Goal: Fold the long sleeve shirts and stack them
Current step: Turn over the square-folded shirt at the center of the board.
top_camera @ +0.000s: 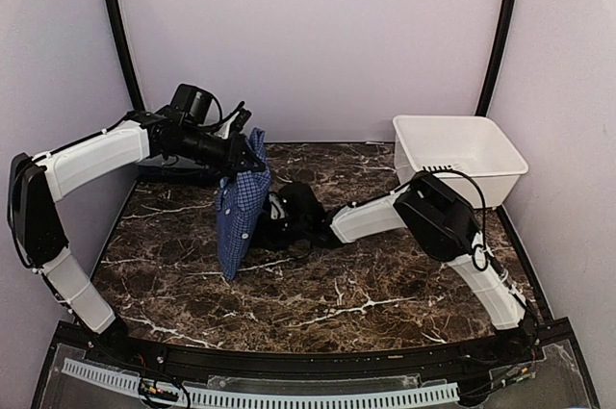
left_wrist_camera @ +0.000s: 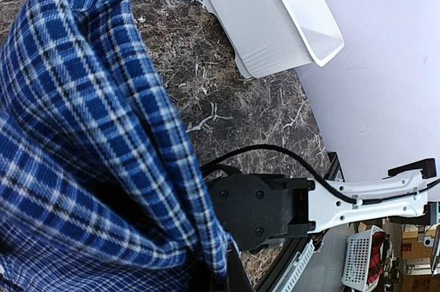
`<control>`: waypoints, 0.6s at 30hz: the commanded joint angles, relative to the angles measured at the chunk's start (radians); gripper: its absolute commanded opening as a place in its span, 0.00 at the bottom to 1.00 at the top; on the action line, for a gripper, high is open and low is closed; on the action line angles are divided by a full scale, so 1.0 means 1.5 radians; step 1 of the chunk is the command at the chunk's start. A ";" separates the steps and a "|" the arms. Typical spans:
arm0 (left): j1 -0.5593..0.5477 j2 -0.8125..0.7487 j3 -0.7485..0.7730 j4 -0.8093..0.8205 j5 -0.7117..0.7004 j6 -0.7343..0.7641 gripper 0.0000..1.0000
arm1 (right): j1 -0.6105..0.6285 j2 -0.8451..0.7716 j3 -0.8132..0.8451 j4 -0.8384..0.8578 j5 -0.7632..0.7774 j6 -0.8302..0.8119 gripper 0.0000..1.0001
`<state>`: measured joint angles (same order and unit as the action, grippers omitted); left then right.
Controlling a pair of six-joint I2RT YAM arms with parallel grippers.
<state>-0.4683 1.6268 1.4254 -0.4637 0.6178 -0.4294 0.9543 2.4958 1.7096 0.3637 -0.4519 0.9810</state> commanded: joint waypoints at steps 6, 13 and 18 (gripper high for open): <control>0.007 -0.007 -0.017 0.021 0.024 0.018 0.00 | -0.032 -0.136 -0.087 -0.057 0.117 -0.069 0.38; 0.001 0.026 -0.028 0.050 0.051 0.011 0.00 | -0.032 -0.355 -0.195 -0.214 0.283 -0.183 0.45; -0.084 0.107 0.012 0.096 0.030 -0.028 0.00 | -0.039 -0.572 -0.320 -0.299 0.409 -0.223 0.54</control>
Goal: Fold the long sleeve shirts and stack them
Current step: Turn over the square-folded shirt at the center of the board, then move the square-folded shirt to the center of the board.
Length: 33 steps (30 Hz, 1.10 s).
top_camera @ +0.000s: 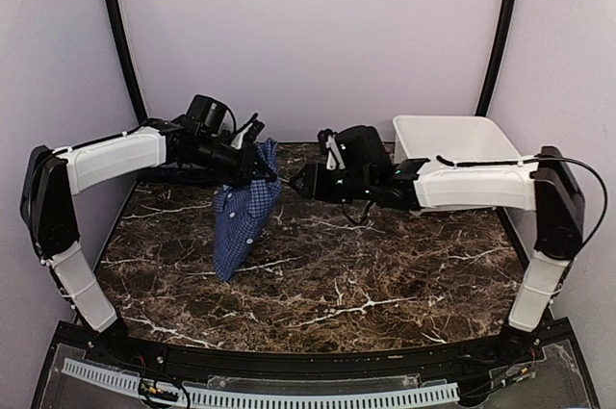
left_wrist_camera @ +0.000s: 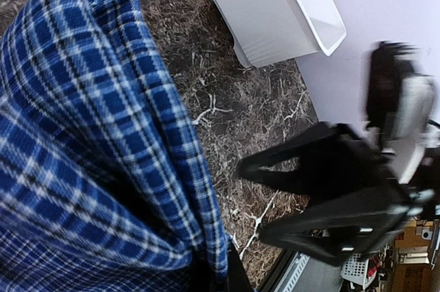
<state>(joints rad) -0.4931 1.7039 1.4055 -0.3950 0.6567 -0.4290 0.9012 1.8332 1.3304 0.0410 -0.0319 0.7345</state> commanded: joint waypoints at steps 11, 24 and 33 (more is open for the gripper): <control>-0.199 0.253 0.264 0.021 -0.159 -0.088 0.63 | -0.044 -0.254 -0.201 -0.191 0.149 -0.065 0.66; -0.013 -0.024 -0.119 0.058 -0.235 -0.106 0.63 | -0.041 -0.084 -0.144 -0.191 0.088 -0.087 0.67; 0.049 -0.085 -0.279 0.069 -0.254 -0.104 0.63 | -0.049 -0.004 -0.117 -0.174 0.076 -0.079 0.65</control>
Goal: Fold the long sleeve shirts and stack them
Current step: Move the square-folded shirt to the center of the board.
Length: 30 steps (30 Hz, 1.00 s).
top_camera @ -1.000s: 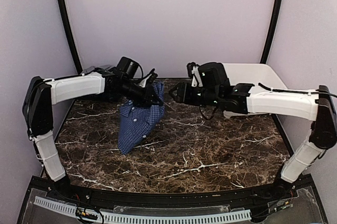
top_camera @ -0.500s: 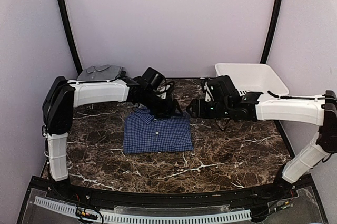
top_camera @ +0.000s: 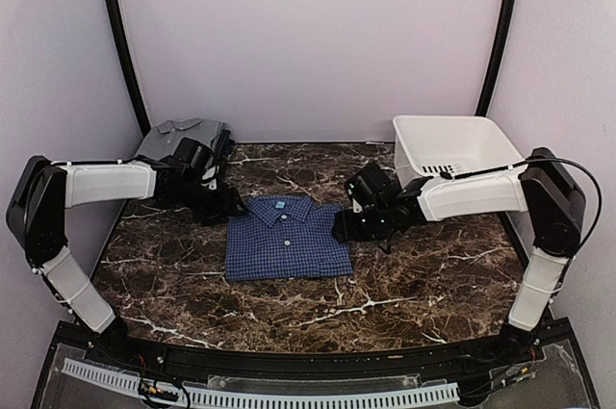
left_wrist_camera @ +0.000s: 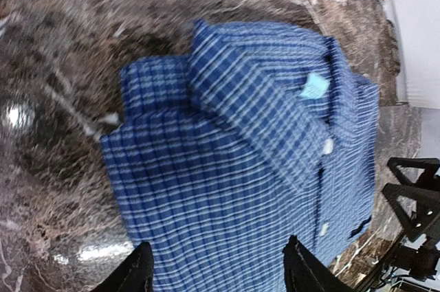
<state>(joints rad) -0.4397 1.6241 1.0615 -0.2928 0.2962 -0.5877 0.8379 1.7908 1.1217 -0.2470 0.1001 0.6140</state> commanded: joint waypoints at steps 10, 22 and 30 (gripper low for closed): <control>0.014 -0.014 -0.114 0.055 0.007 -0.026 0.64 | -0.010 0.075 0.027 0.039 -0.039 0.014 0.61; -0.023 0.034 -0.129 0.126 0.064 -0.073 0.23 | -0.011 0.062 -0.001 0.055 -0.054 0.024 0.24; -0.087 0.051 -0.097 0.120 0.045 -0.102 0.10 | -0.026 -0.006 -0.058 0.035 -0.030 0.022 0.00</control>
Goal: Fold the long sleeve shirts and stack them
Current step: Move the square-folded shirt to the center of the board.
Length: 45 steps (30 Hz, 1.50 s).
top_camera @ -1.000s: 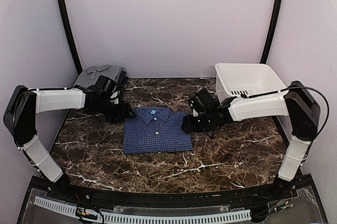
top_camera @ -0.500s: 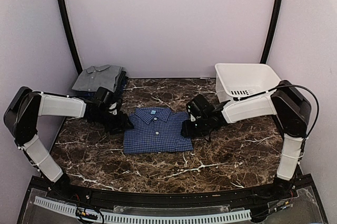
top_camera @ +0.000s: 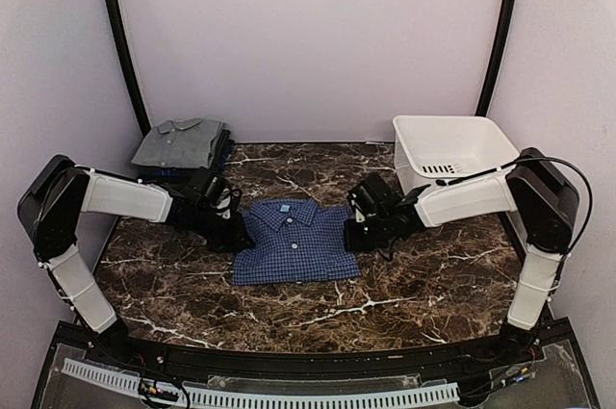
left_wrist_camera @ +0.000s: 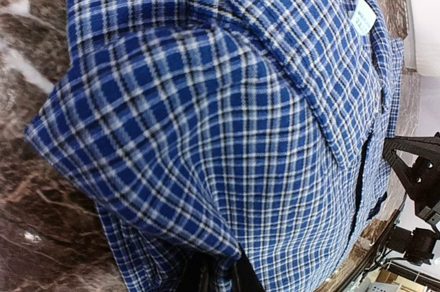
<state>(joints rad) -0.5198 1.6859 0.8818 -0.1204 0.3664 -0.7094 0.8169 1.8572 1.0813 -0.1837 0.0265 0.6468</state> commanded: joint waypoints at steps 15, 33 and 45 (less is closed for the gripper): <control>-0.166 0.109 0.124 0.041 -0.027 -0.103 0.12 | -0.050 -0.219 -0.214 -0.062 0.088 0.046 0.00; -0.169 0.052 0.177 -0.089 -0.164 -0.044 0.43 | -0.078 -0.294 -0.245 -0.099 0.100 0.038 0.19; -0.053 0.001 0.216 -0.153 -0.278 0.038 0.45 | -0.078 -0.386 -0.182 -0.101 0.100 -0.006 0.70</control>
<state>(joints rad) -0.6674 1.7370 1.1793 -0.2878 0.0433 -0.7120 0.7040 1.3170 0.7746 -0.3592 0.1726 0.6655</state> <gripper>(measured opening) 0.446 0.676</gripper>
